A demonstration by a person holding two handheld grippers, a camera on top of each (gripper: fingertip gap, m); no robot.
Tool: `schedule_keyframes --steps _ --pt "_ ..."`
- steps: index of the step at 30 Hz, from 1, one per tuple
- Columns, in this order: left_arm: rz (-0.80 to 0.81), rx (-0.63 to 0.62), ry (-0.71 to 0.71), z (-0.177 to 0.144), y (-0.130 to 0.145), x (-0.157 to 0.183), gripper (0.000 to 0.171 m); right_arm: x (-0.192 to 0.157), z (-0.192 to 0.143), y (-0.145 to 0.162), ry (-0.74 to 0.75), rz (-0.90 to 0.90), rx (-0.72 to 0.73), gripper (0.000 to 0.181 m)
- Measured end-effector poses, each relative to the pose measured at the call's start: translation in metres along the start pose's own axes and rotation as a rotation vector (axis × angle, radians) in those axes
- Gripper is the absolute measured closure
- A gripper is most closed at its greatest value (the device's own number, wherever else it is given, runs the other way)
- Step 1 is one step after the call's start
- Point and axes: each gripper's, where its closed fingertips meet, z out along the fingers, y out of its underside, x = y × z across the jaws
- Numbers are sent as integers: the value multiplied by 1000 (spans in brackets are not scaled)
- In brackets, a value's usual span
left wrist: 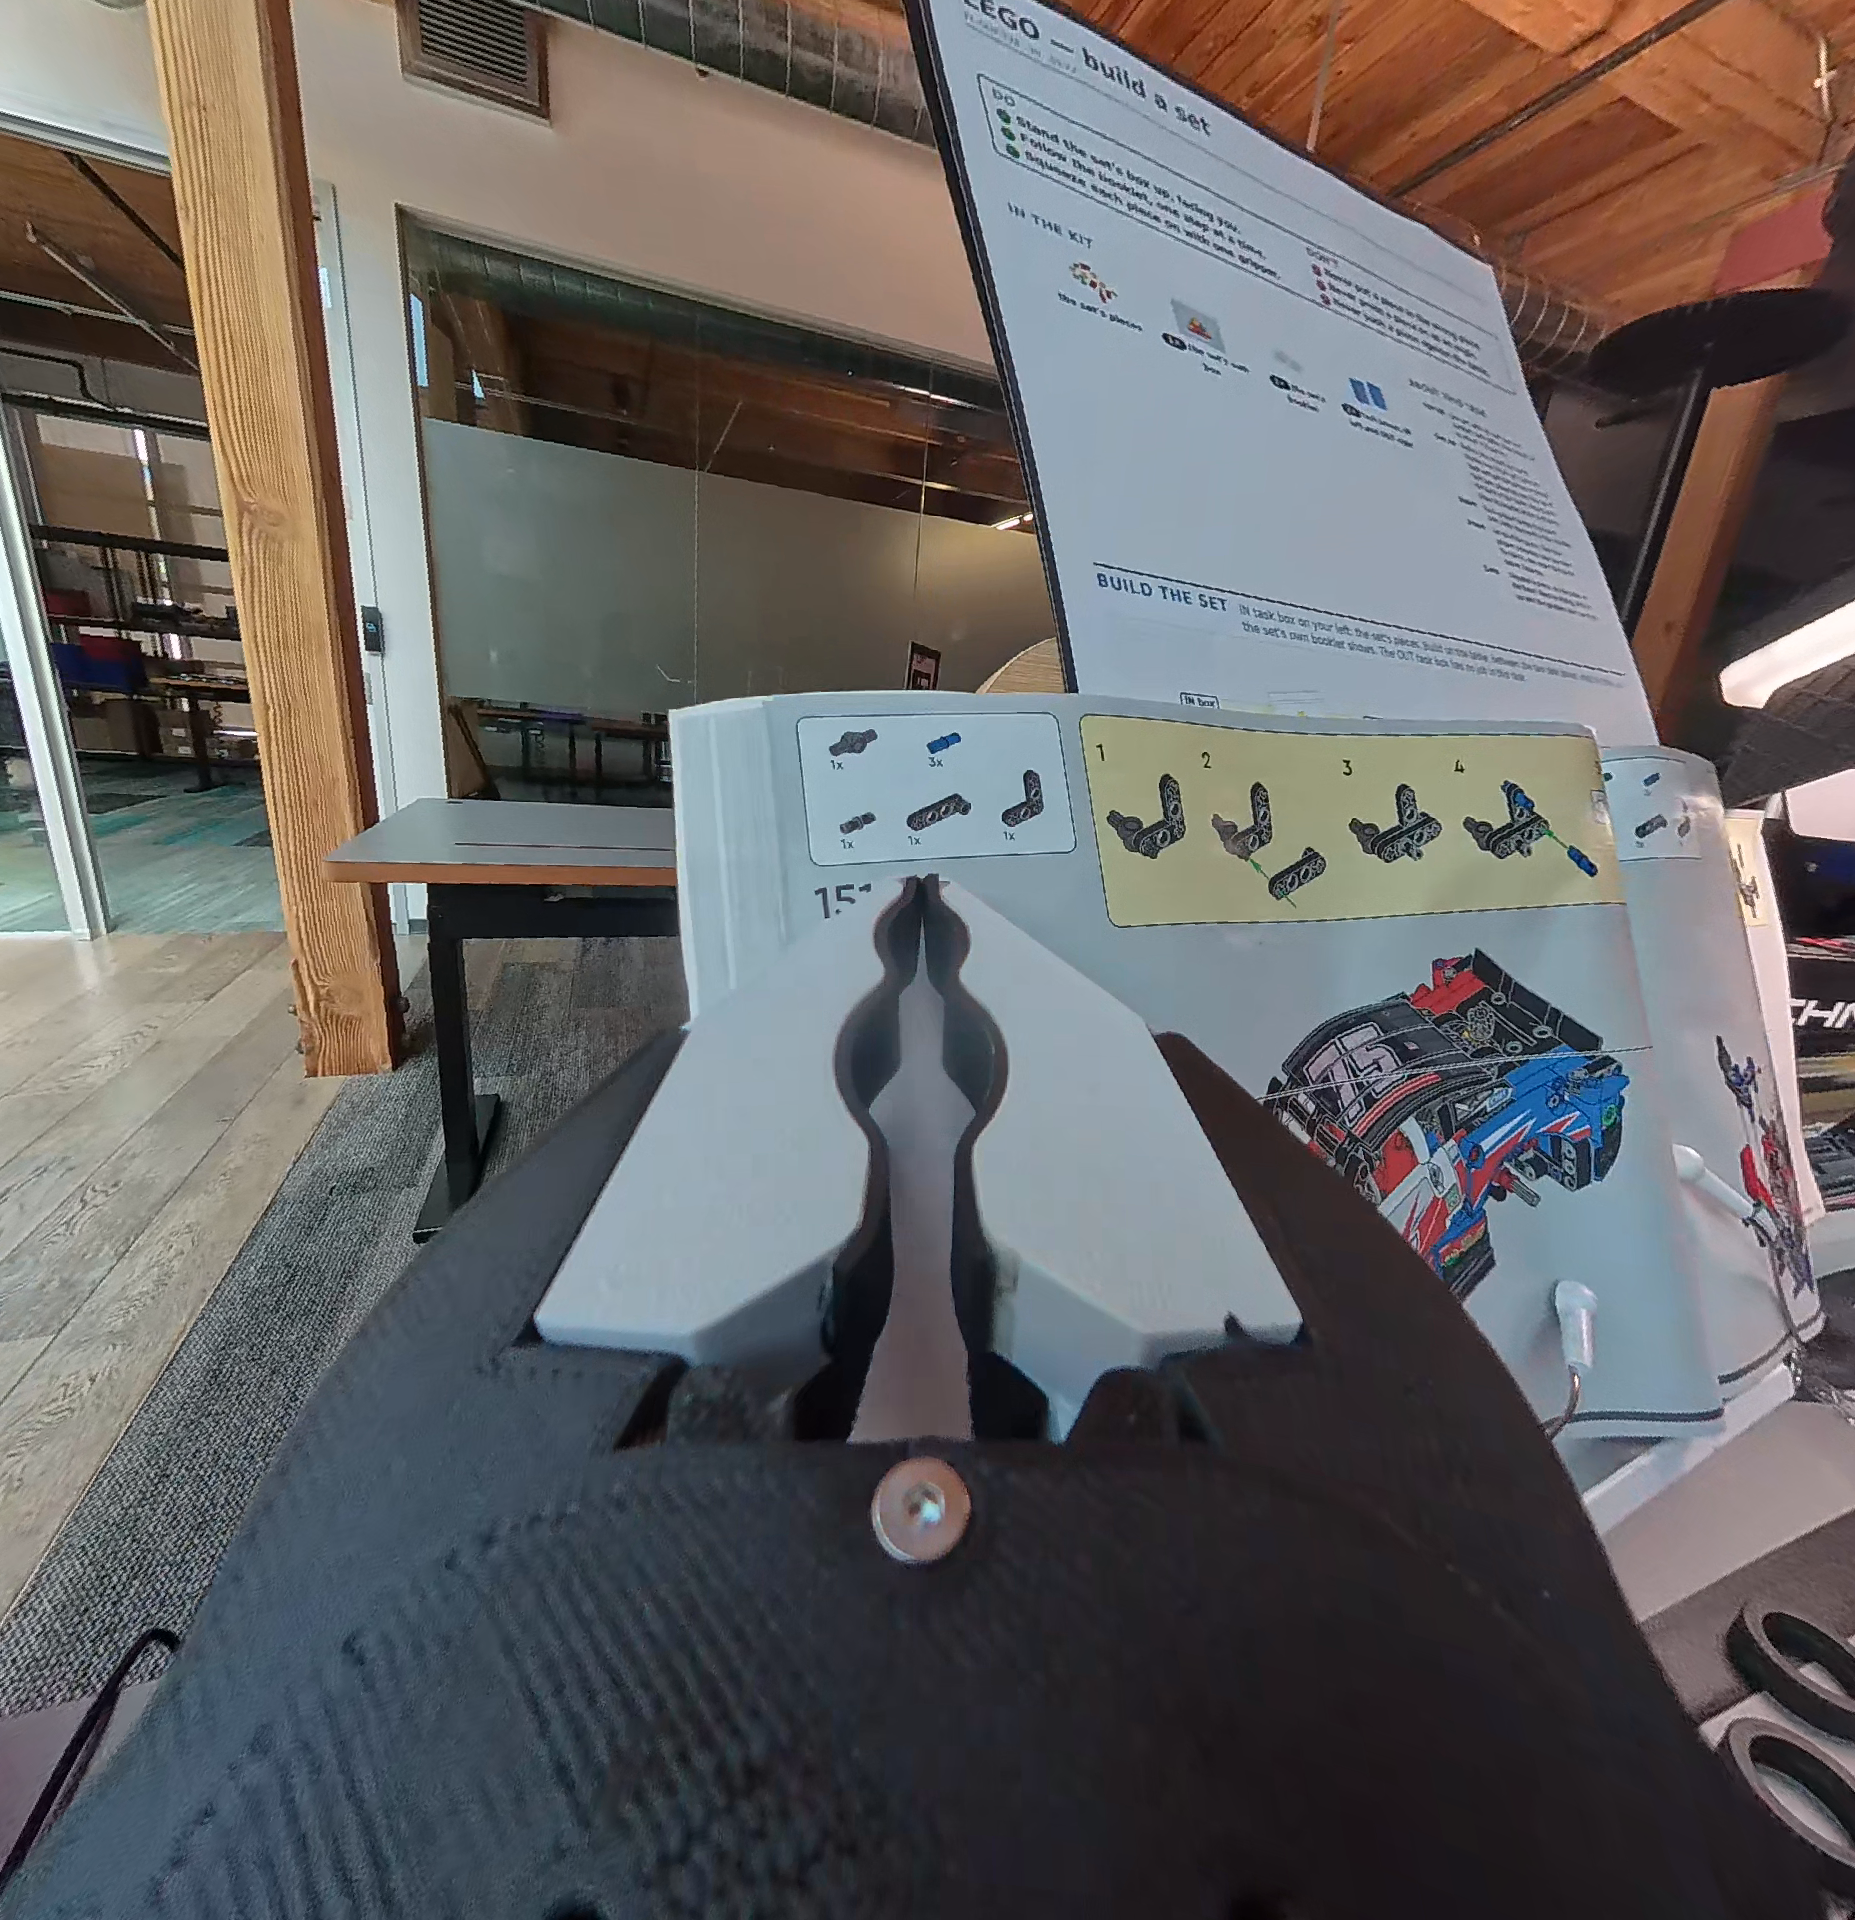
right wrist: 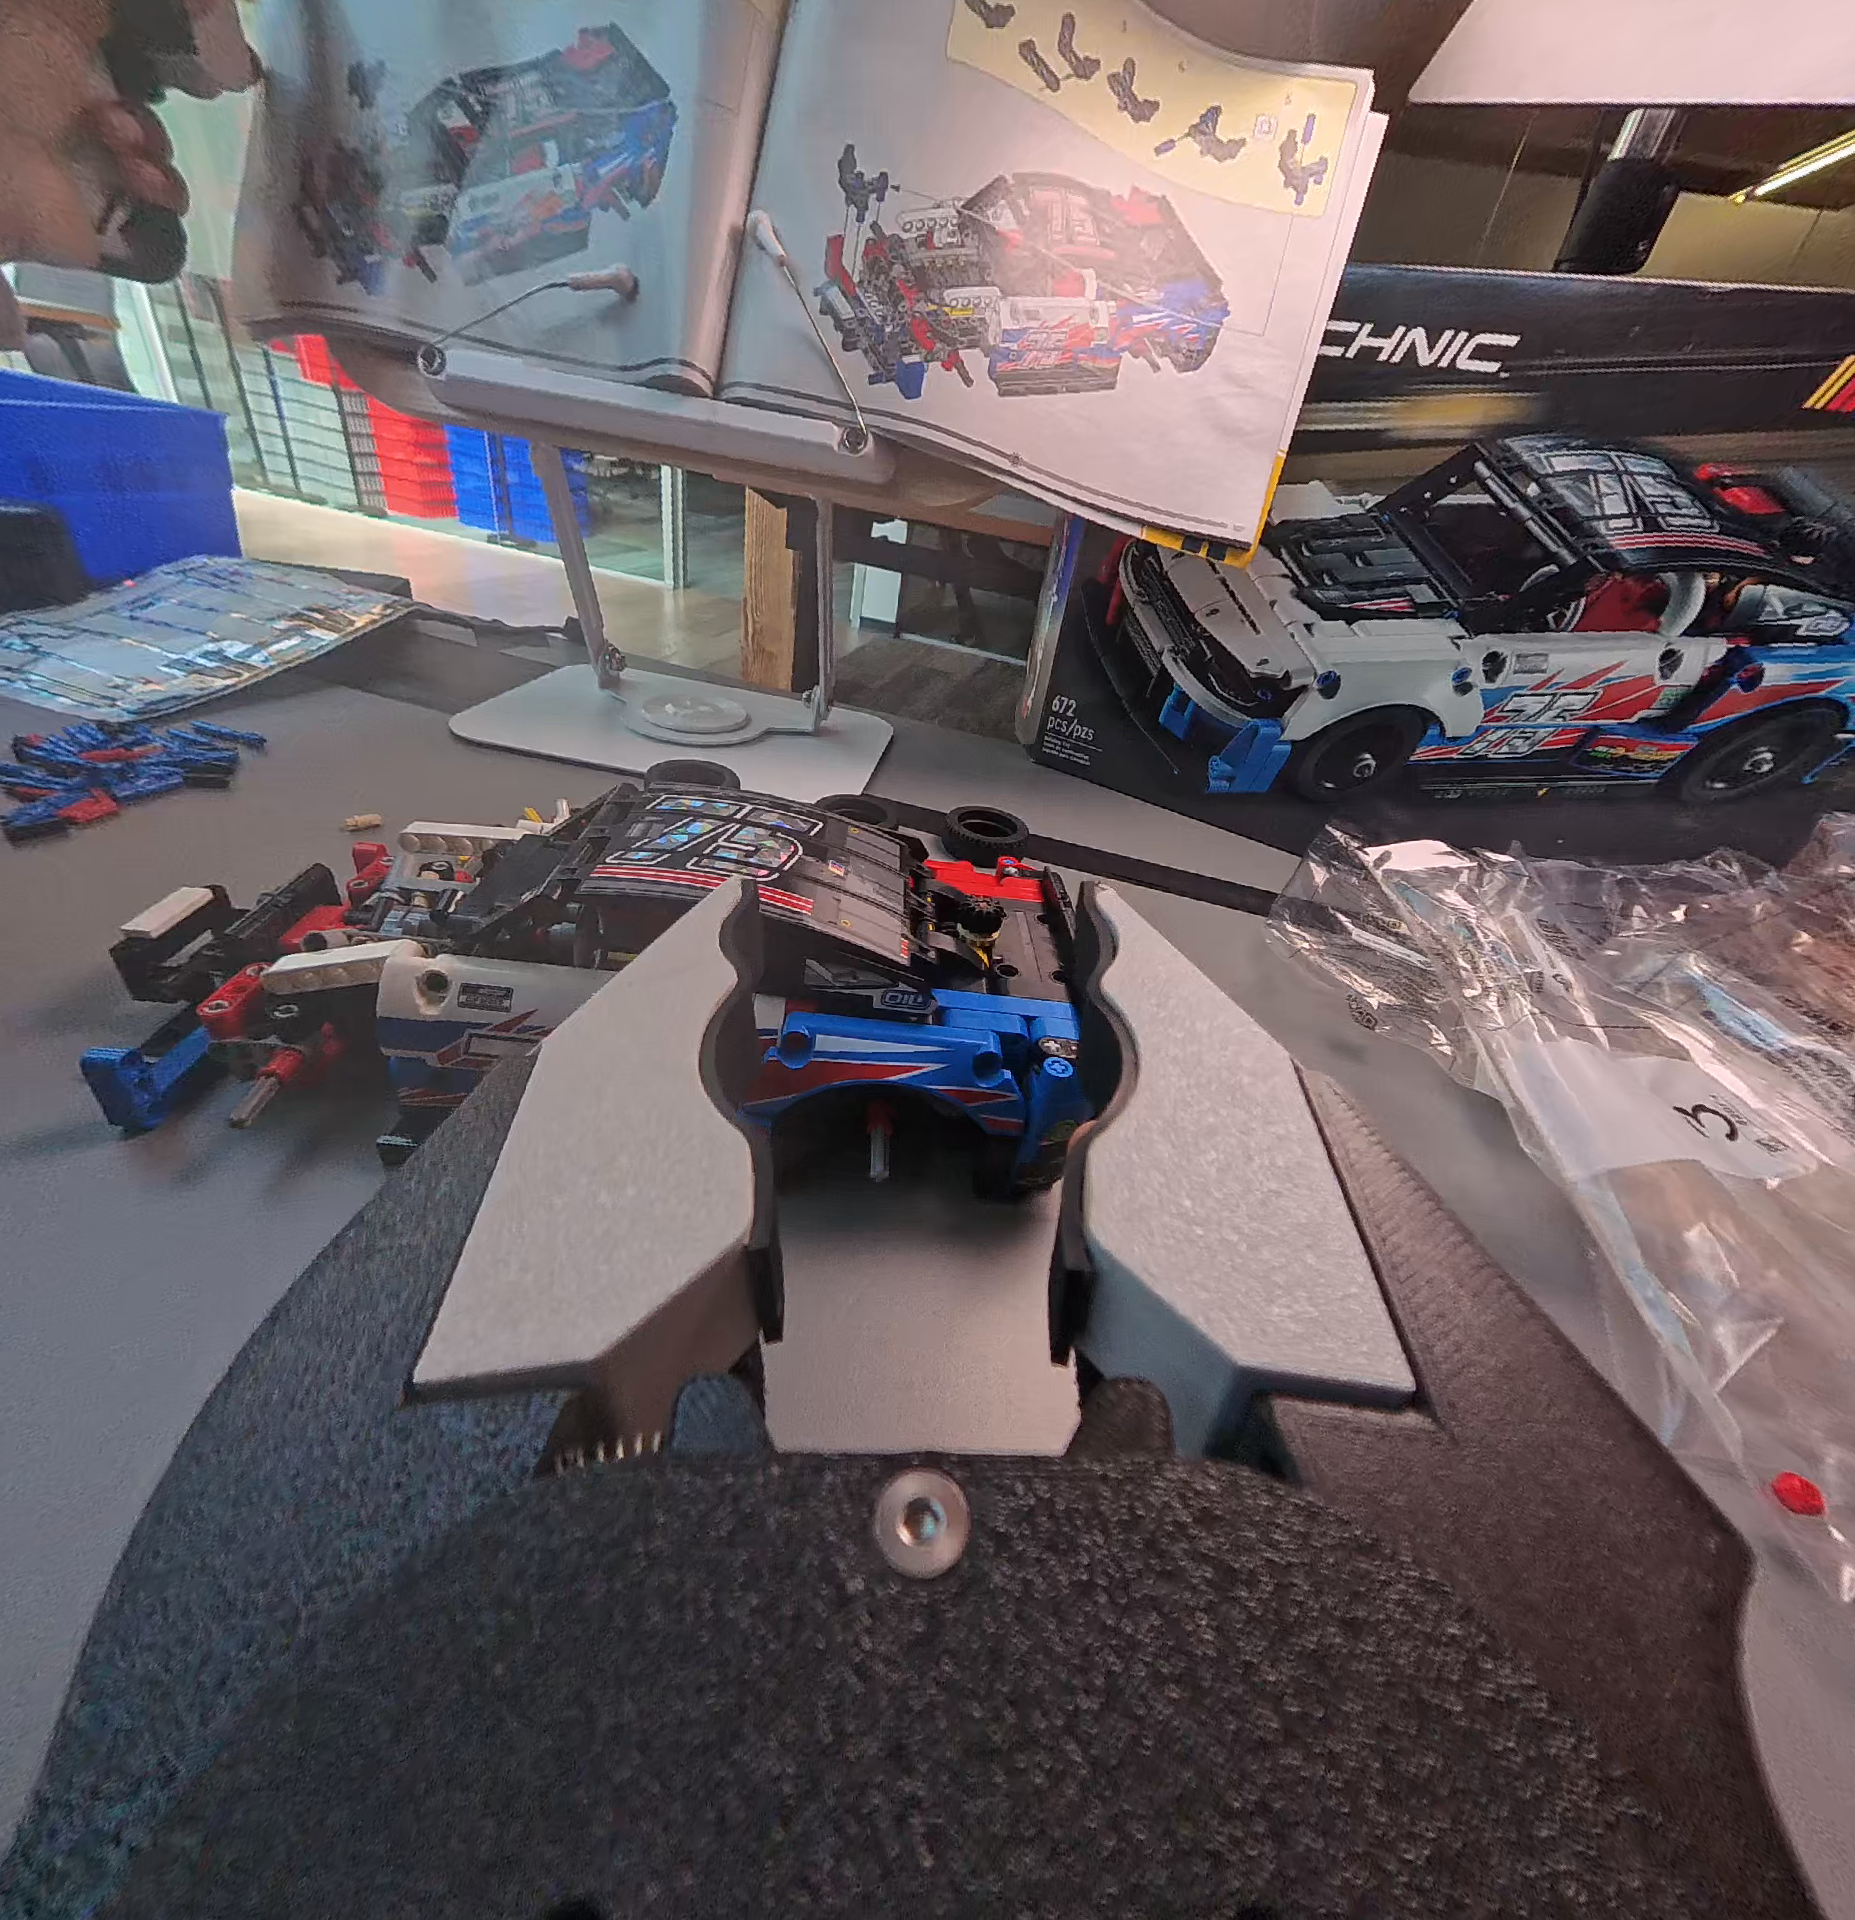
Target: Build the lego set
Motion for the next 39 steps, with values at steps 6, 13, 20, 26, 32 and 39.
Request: schedule_keyframes --steps 6,13,20,26,32,39 --pt "11 -10 10 5 1 3 171 -1 1 1 -2 -5 -4 123" --pt "20 -20 12 4 -1 5 171 -2 1 0 -5 -13 -3 124" --pt "17 -26 106 -25 -12 59 171 -7 1 -4 -23 -42 14 125" --pt "24 -3 225 -69 -41 116 171 -13 0 -9 -54 -34 32 126" --pt "90 -59 347 -114 -82 135 171 -31 -5 -9 -131 -53 36 127" --pt "393 -343 319 -195 -87 51 171 -45 -16 -18 -219 -25 71 128"
